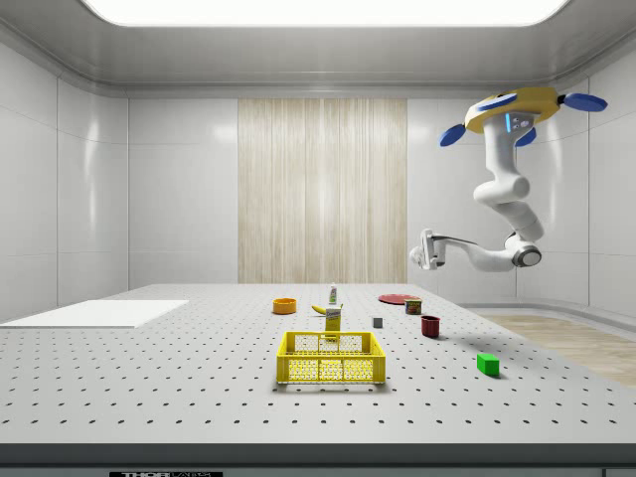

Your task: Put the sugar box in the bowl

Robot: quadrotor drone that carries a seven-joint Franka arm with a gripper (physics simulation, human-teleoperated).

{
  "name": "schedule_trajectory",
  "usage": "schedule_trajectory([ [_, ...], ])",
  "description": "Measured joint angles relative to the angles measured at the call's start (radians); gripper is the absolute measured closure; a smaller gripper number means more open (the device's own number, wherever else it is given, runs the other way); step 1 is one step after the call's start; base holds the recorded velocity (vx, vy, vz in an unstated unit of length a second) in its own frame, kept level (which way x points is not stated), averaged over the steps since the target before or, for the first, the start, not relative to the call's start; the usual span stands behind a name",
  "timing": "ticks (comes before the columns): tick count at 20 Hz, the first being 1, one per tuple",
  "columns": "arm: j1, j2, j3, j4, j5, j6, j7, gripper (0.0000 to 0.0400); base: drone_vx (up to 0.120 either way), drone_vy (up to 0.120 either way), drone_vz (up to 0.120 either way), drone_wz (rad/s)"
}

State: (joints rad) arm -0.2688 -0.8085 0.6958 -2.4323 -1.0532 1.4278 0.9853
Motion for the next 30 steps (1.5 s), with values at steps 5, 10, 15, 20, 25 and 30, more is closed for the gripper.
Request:
schedule_trajectory([
  [5, -0.237, -0.072, 0.268, -0.294, -0.523, -0.062, 0.215, 0.0, 0.12, 0.0, -0.12, 0.0],
  [10, -0.489, -0.135, 0.424, -0.421, -0.805, -0.176, 0.398, 0.0, 0.12, 0.0, -0.12, 0.0],
  [15, -0.642, -0.186, 0.5, -0.455, -0.903, -0.243, 0.499, 0.0, 0.12, 0.0, -0.12, 0.0],
  [20, -0.718, -0.226, 0.537, -0.463, -0.929, -0.262, 0.549, 0.0, 0.12, 0.0, -0.12, 0.0],
  [25, -0.756, -0.258, 0.558, -0.464, -0.928, -0.257, 0.577, 0.0, 0.12, 0.0, -0.12, 0.0],
  [30, -0.777, -0.287, 0.572, -0.463, -0.918, -0.24, 0.594, 0.0, 0.12, 0.0, -0.12, 0.0],
])
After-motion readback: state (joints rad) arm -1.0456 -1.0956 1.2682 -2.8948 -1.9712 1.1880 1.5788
